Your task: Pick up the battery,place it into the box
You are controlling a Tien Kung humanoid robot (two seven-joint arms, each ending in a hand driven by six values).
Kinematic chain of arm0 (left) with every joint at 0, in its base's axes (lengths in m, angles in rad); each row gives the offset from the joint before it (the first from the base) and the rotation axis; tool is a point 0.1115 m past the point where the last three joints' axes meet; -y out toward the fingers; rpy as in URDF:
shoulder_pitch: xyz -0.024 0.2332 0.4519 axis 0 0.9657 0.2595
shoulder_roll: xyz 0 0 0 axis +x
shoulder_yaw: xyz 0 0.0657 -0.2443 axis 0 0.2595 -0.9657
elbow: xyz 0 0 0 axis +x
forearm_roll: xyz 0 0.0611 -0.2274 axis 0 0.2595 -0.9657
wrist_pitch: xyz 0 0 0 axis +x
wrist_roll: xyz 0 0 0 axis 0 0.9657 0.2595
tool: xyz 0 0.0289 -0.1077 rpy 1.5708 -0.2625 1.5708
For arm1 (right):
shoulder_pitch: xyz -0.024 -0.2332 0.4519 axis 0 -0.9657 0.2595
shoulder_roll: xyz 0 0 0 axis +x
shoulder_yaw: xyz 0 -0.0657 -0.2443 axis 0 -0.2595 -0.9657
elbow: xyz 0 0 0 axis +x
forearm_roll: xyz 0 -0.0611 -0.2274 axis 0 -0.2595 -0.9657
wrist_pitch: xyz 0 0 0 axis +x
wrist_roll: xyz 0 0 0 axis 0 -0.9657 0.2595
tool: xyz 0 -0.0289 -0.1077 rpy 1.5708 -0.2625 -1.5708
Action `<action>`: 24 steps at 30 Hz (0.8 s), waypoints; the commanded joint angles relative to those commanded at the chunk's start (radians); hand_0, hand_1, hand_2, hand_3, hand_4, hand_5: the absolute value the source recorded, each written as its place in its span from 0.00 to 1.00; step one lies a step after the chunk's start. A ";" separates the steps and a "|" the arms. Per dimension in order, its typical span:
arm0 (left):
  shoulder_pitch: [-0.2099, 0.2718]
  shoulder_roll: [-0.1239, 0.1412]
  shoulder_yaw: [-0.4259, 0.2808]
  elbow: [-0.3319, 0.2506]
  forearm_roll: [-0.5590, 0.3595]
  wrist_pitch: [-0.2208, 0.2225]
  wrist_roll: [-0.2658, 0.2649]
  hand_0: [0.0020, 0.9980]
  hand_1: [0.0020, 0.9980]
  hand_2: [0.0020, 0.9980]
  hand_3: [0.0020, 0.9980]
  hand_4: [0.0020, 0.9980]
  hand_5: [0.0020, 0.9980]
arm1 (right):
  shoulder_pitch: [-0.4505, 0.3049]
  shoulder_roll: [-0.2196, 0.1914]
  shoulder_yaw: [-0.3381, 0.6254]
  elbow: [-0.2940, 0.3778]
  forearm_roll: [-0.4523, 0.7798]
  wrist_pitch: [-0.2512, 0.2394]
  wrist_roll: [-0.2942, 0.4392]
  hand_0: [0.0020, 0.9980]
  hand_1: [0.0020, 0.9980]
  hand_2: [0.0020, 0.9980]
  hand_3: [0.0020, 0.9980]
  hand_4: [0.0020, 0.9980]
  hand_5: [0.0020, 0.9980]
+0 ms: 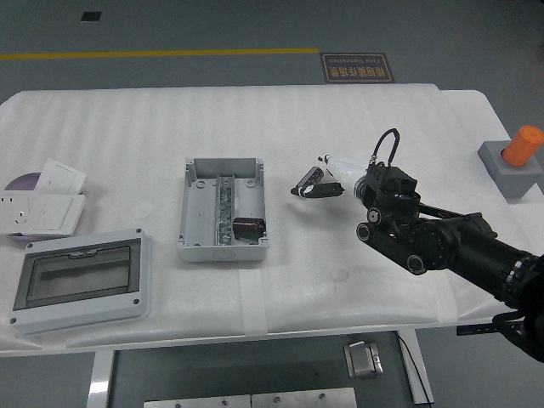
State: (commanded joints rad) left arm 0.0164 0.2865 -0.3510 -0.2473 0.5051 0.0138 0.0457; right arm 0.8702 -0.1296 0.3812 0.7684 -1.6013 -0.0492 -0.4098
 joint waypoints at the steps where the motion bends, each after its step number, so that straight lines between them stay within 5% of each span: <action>1: 0.000 0.000 0.000 0.000 0.000 0.000 0.000 0.65 0.67 0.58 0.61 0.73 0.46 | 0.000 0.002 -0.005 -0.001 -0.004 -0.014 -0.002 0.82 0.91 0.91 1.00 1.00 0.91; 9: -0.002 0.002 -0.002 -0.002 0.003 0.002 -0.002 0.65 0.67 0.58 0.61 0.73 0.46 | -0.001 0.011 -0.035 -0.005 -0.042 -0.104 -0.001 0.81 0.89 0.88 1.00 1.00 0.92; 10: -0.003 0.003 -0.003 -0.002 0.004 0.002 -0.002 0.64 0.67 0.58 0.61 0.72 0.46 | -0.002 0.012 -0.039 -0.007 -0.043 -0.104 -0.001 0.70 0.79 0.76 0.94 0.96 0.65; 15: -0.001 0.004 -0.003 -0.002 0.004 0.002 -0.003 0.64 0.67 0.58 0.61 0.72 0.46 | -0.009 0.016 -0.053 -0.012 -0.041 -0.079 -0.006 0.70 0.79 0.76 0.94 0.96 0.65; 16: 0.000 0.004 -0.003 -0.002 0.003 0.002 -0.002 0.64 0.67 0.58 0.61 0.72 0.46 | -0.011 0.016 -0.056 -0.013 -0.040 -0.072 -0.008 0.61 0.73 0.70 0.86 0.88 0.49; 24: -0.001 0.004 -0.004 -0.002 0.004 0.003 -0.004 0.64 0.67 0.58 0.61 0.71 0.47 | -0.018 0.018 -0.072 -0.017 -0.030 -0.064 -0.009 0.62 0.73 0.71 0.86 0.87 0.45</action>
State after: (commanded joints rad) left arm 0.0157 0.2902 -0.3550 -0.2495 0.5091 0.0164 0.0422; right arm 0.8526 -0.1118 0.3088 0.7511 -1.6317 -0.1131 -0.4189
